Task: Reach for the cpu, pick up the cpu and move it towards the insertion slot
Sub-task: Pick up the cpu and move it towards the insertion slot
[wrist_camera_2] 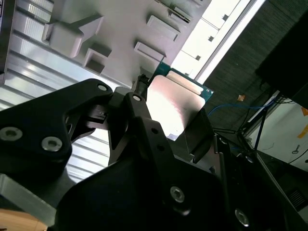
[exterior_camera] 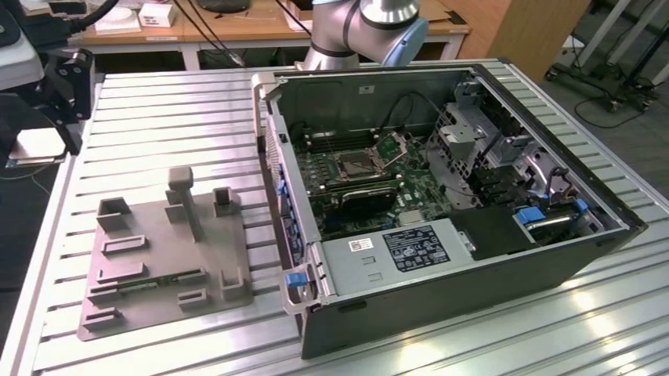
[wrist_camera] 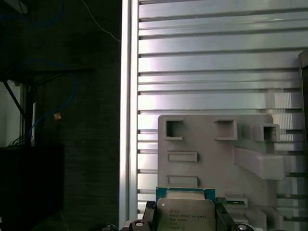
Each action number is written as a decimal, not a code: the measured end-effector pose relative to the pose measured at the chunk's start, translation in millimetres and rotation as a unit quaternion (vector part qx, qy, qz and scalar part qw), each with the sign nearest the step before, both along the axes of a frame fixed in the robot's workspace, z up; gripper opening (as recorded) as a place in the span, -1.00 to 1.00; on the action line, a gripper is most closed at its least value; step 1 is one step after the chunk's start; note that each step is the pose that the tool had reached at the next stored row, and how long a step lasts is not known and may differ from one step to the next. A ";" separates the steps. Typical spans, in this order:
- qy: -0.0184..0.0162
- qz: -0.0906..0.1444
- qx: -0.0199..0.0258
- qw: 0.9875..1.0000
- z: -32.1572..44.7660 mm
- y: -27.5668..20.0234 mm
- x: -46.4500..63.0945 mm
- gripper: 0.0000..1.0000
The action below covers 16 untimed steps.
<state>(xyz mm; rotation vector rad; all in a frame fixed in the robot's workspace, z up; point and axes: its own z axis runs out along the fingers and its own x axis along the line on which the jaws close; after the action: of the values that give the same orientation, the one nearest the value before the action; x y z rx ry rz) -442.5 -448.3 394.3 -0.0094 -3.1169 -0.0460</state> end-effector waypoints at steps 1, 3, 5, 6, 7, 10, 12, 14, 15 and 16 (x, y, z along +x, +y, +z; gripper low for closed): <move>0.000 0.000 0.000 1.000 0.7 0.0 0.0 0.09; 0.000 0.000 0.000 1.000 2.1 0.0 -0.1 0.09; 0.000 0.000 0.000 1.000 3.8 0.0 -0.1 0.09; 0.000 0.000 0.000 1.000 4.8 0.0 -0.1 0.09; 0.000 0.000 0.000 1.000 5.6 0.0 -0.1 0.09; 0.000 0.000 0.000 1.000 8.2 0.0 -0.2 0.09; 0.000 0.000 0.000 1.000 10.2 0.0 -0.2 0.09; 0.000 0.000 0.000 1.000 12.1 0.0 -0.2 0.09; 0.000 0.000 0.000 1.000 13.0 0.0 -0.3 0.09; 0.000 0.000 0.000 1.000 14.1 0.0 -0.3 0.09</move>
<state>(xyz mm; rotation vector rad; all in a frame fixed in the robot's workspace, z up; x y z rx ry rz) -442.8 -448.3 408.4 -0.0094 -3.1177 -0.0461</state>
